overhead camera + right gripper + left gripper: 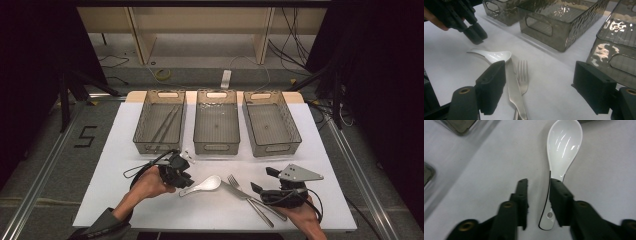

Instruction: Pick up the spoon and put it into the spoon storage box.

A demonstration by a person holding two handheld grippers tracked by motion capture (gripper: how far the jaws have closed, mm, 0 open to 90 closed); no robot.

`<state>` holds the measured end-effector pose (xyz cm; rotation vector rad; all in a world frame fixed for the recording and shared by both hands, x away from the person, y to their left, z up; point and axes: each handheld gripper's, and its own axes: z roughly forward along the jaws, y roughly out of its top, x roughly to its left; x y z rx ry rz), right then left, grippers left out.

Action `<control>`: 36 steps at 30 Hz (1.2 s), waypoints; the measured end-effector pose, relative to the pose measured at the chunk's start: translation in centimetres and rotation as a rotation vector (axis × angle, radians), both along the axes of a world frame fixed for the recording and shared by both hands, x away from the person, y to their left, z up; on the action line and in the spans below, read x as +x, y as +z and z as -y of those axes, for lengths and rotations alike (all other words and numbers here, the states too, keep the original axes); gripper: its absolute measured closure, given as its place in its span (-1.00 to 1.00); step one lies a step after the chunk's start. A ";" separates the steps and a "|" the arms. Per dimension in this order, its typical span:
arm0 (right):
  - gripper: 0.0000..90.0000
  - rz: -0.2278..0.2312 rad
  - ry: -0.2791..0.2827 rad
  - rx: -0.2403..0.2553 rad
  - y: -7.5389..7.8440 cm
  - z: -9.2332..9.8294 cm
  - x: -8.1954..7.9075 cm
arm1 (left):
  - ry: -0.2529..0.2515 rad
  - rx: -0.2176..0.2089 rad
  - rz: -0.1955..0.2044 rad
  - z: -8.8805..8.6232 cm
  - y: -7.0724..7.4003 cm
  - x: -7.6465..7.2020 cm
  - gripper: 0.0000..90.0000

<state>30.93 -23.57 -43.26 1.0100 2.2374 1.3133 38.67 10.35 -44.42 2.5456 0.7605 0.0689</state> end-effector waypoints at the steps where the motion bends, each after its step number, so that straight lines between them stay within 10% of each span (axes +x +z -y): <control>1: -0.40 0.000 0.000 0.001 0.0 0.0 0.0 | 0.000 -0.001 -0.003 0.0 0.1 0.0 0.30; 7: -0.40 0.002 0.000 0.000 0.0 0.1 0.1 | 0.008 0.017 -0.015 0.7 0.4 -0.5 -0.17; 18: -0.40 0.001 0.008 -0.007 0.0 -0.1 0.0 | -0.010 0.090 -0.034 1.4 -1.1 -0.7 -0.31; 36: -0.40 0.001 0.005 -0.009 -0.1 -0.1 0.0 | -0.067 0.123 -0.022 2.0 -2.0 -1.2 0.35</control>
